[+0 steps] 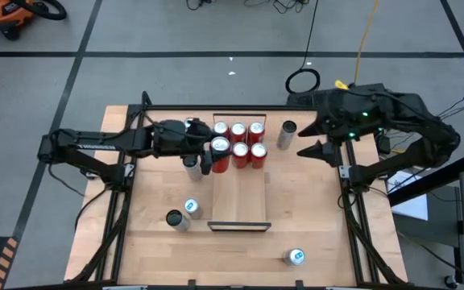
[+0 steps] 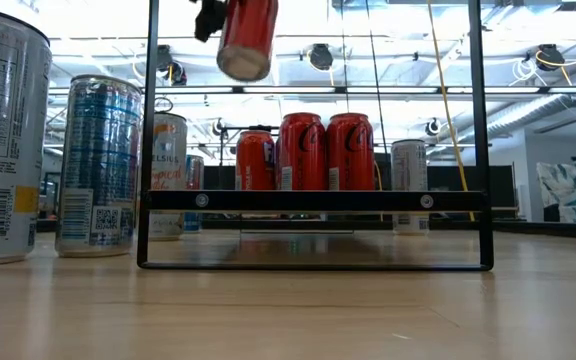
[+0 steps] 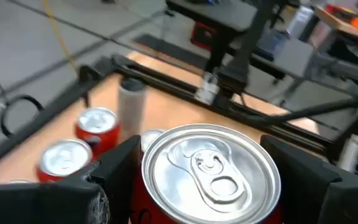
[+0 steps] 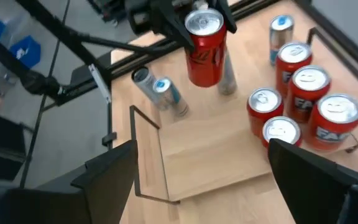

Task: Place canned beverage on shelf
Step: Put the red soda can on the shelf aligned with the other red soda can

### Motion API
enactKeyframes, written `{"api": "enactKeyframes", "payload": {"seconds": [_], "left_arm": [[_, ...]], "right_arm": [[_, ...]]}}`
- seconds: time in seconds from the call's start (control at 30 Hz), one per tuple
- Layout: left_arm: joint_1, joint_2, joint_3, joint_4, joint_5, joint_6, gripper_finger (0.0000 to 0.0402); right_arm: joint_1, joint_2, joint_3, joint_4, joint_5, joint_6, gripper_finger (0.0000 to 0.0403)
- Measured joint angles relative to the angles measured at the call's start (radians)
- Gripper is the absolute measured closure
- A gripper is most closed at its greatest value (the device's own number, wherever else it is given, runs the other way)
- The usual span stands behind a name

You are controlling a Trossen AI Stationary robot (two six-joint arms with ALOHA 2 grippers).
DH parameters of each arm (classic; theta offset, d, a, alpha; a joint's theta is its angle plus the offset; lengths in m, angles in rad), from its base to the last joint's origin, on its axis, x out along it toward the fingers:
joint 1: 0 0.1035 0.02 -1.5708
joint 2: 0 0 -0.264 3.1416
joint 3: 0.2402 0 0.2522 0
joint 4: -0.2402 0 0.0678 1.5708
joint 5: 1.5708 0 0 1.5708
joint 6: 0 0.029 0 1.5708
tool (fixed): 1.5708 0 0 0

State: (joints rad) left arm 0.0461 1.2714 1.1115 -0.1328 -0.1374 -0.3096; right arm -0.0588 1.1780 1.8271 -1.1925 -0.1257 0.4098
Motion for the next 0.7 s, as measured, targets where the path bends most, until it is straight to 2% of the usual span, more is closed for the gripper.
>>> {"api": "enactKeyframes", "payload": {"seconds": [0.1,0.3,0.57,0.7], "left_arm": [[0.002,-0.010,-0.071,0.084,-0.023,0.002,0.0121],[0.005,0.008,-0.161,0.122,-0.041,0.000,0.0121],[0.005,0.009,-0.254,0.238,-0.185,0.005,0.0121],[0.006,0.009,-0.314,0.294,-0.226,0.003,0.0121]], "right_arm": [[0.027,-0.035,-0.030,0.009,0.045,0.032,0.0067],[0.069,-0.071,-0.103,0.110,0.076,0.045,0.0067],[0.100,-0.063,-0.161,0.185,0.074,0.046,0.0067],[0.100,-0.058,-0.168,0.195,0.074,0.049,0.0067]]}}
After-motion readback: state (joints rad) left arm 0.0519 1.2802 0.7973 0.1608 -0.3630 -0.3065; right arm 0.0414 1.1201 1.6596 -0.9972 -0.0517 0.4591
